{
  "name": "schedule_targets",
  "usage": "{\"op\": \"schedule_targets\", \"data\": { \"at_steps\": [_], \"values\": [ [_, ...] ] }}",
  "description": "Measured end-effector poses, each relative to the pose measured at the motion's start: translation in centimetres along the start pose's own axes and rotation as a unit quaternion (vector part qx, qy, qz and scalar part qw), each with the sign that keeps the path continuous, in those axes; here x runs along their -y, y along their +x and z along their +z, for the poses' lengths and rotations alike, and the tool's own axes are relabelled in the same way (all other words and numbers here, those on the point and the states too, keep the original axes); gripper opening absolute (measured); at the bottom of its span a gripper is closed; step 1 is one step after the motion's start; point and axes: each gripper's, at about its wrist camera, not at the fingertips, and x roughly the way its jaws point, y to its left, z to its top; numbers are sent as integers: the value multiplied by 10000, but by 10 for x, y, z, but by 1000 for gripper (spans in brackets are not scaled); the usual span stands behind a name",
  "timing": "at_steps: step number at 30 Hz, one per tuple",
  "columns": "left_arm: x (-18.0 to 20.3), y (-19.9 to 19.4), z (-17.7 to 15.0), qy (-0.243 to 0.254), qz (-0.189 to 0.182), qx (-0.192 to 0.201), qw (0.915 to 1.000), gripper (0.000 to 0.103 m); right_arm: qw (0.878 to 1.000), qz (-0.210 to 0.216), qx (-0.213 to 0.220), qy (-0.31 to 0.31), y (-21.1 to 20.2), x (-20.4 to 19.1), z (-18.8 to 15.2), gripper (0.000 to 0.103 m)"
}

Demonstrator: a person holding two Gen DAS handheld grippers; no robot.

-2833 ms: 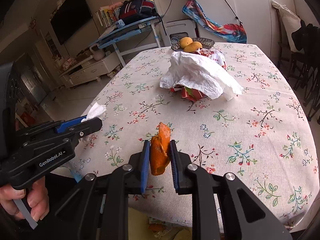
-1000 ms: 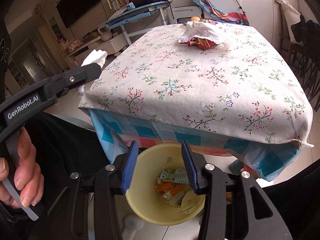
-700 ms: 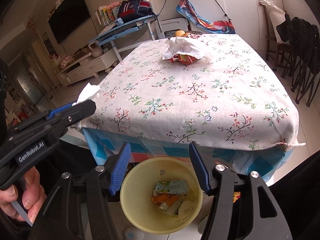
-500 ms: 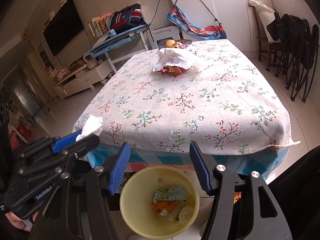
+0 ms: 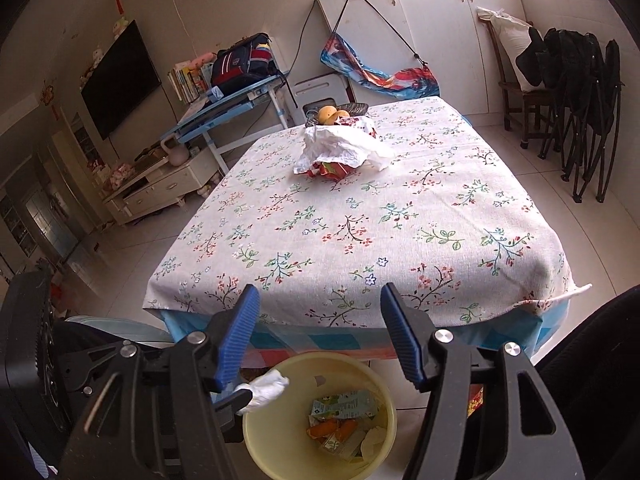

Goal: Collect trash
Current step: 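Move both open grippers from the bucket back toward the table, then grasp the white plastic bag with the right gripper and lift it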

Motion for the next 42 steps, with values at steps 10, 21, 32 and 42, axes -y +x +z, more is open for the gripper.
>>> {"op": "schedule_targets", "data": {
  "at_steps": [10, 21, 32, 42],
  "values": [
    [-4, -3, 2, -23, 280, 119, 9995, 64, 10000, -11, 50, 22, -2, 3, 0, 63],
    [-12, -6, 6, -196, 552, 213, 9981, 71, 10000, -5, 45, 7, -1, 3, 1, 64],
    [-14, -5, 8, -235, 653, 221, 9973, 73, 10000, -4, 40, -4, -1, 2, 1, 64],
    [-59, -15, 29, -1134, 673, 446, 9903, 76, 9994, 137, 235, -233, 1, -7, 29, 67]
  ]
}}
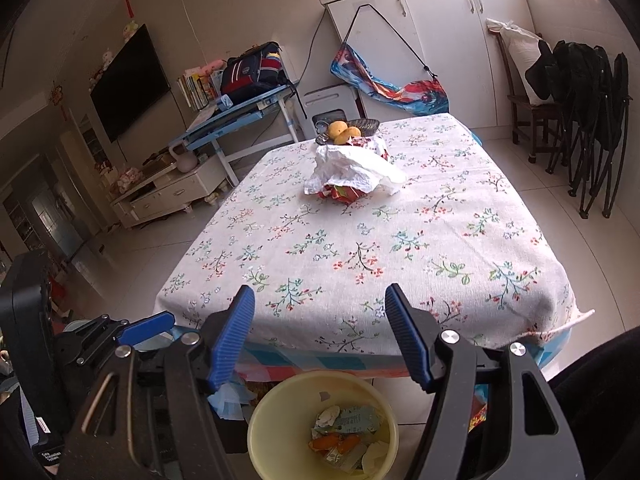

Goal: Collect trash
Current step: 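Grasp the white plastic bag with the right gripper and lift it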

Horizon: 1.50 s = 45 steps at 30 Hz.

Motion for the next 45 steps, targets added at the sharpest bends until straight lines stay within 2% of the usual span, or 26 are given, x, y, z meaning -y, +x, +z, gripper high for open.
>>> {"op": "schedule_targets", "data": {
  "at_steps": [5, 15, 22, 32, 34, 37, 39, 41, 45],
  "values": [
    [-28, 3, 18, -518, 218, 130, 9983, 78, 9997, -18, 2, -239, 15, 1, 20, 68],
    [-52, 24, 48, -823, 325, 113, 9960, 80, 9966, -233, -210, -768, 65, 6, 65, 69],
    [-69, 40, 49, -1388, 216, -128, 9900, 80, 9912, -559, -441, -1114, 121, 9, 98, 70],
    [-84, 56, 53, -1727, 130, -353, 9843, 80, 9802, -942, -792, -1554, 191, 9, 118, 69],
    [-83, 58, 54, -1707, 122, -366, 9846, 80, 9774, -995, -930, -1619, 200, 9, 117, 65],
    [-83, 59, 57, -1654, 136, -364, 9855, 80, 9744, -1027, -1111, -1662, 209, 10, 115, 46],
    [-83, 61, 59, -1644, 147, -359, 9856, 80, 9758, -957, -1119, -1616, 208, 11, 115, 22],
    [-84, 61, 60, -1646, 160, -361, 9856, 80, 9791, -849, -1024, -1539, 200, 12, 116, 10],
    [-86, 63, 60, -1669, 186, -390, 9850, 80, 9889, -496, -760, -1173, 169, 18, 122, 6]
  ]
}}
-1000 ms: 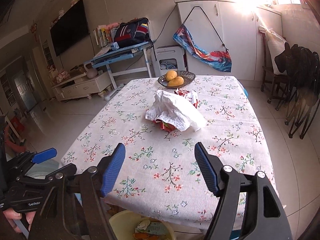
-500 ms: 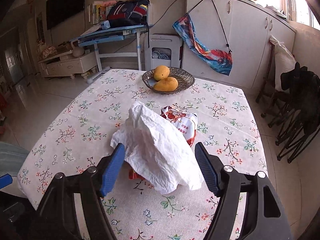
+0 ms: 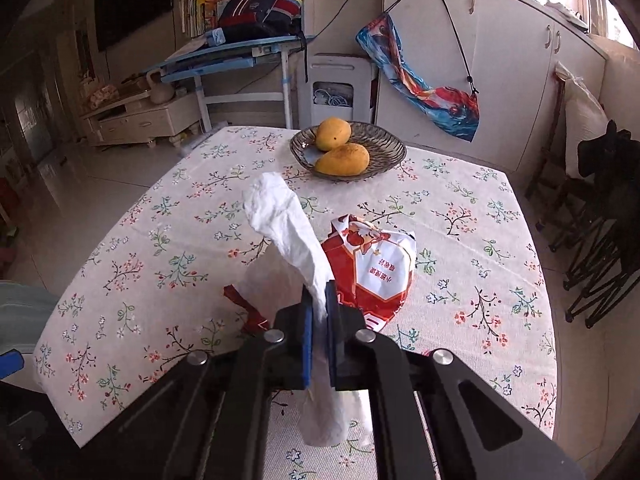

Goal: Collect trash
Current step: 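Grasp the white plastic bag with the right gripper and lift it, then grasp the red chip bag with the left gripper while the right gripper holds the white bag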

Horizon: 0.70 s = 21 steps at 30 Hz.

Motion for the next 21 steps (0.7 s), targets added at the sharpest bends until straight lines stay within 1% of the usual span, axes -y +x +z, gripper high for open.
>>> {"op": "schedule_targets", "data": {
  "at_steps": [3, 5, 8, 11, 13, 16, 17, 18, 20, 21],
  "values": [
    [1, 1, -1, 9, 9, -8, 10000, 80, 9987, 208, 111, 448, -25, 18, -6, 6],
    [2, 1, -1, 27, 12, -10, 10000, 80, 9973, 259, 62, 680, -38, 29, -14, 6],
    [5, 3, 0, 33, -41, -35, 10000, 80, 9962, 171, -212, 829, -44, 39, -29, 6],
    [9, 5, 1, 33, -125, -59, 9999, 80, 9933, 106, -563, 1003, -42, 47, -47, 6],
    [11, 7, 2, 28, -178, -72, 9998, 80, 9917, 72, -751, 1042, -38, 49, -55, 6],
    [17, 9, 3, 80, -239, -71, 9997, 80, 9909, -41, -920, 985, -35, 49, -62, 7],
    [19, 10, 4, 122, -242, -66, 9996, 80, 9907, -61, -944, 979, -34, 49, -63, 14],
    [21, 10, 4, 160, -242, -59, 9996, 80, 9908, -78, -922, 988, -34, 49, -63, 29],
    [24, 10, 4, 206, -240, -50, 9995, 80, 9923, -144, -832, 912, -37, 48, -62, 43],
    [25, 10, 4, 217, -235, -50, 9995, 80, 9930, -168, -805, 846, -37, 46, -61, 43]
  ]
}}
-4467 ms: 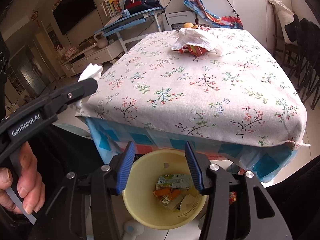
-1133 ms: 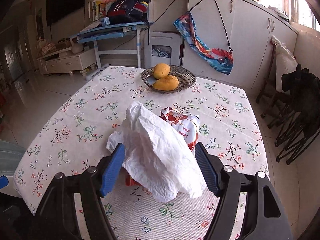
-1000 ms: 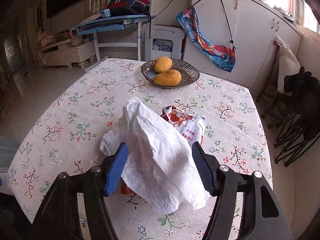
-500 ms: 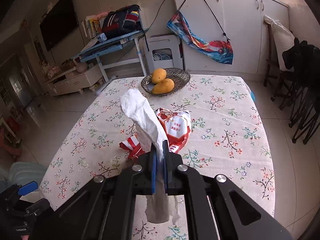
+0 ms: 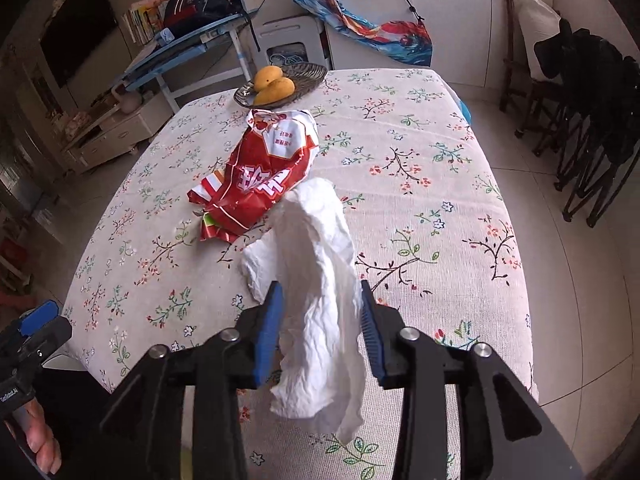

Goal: Collect trash
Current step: 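Grasp the red chip bag with the left gripper while the right gripper holds the white bag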

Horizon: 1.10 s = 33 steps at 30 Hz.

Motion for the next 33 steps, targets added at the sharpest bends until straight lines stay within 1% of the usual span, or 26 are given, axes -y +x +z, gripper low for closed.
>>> {"op": "schedule_targets", "data": {
  "at_steps": [1, 3, 5, 9, 15, 20, 23, 26, 30, 33],
  "values": [
    [1, 0, 1, 10, 8, 0, 10000, 80, 10000, -14, 5, -53, 0, -1, 0, 44],
    [2, 1, 2, 25, 27, 9, 10000, 80, 9999, -27, 0, -112, 2, -2, -1, 49],
    [3, 1, 3, 44, 36, 23, 10000, 80, 9999, -43, -17, -160, 4, -3, -1, 50],
    [6, 1, 3, 136, 72, 54, 9999, 80, 9995, -109, -35, -290, 8, -7, -1, 58],
    [18, 7, 13, 305, -29, 39, 9995, 80, 9986, -179, -189, -450, 16, -13, -4, 61],
    [49, 25, 41, 919, -195, 121, 9955, 82, 9984, -263, -211, -448, 16, -10, -6, 61],
    [72, 42, 60, 1333, -323, 143, 9904, 82, 9985, -295, -250, -376, 17, -3, -7, 61],
    [96, 62, 76, 1712, -333, 139, 9846, 82, 9986, -314, -295, -307, 18, 4, -9, 61],
    [119, 92, 89, 1993, -416, 11, 9790, 82, 9987, -319, -276, -278, 18, 11, -10, 61],
    [131, 116, 96, 2149, -321, -126, 9760, 82, 9989, -241, -216, -336, 18, 10, -11, 61]
  ]
}}
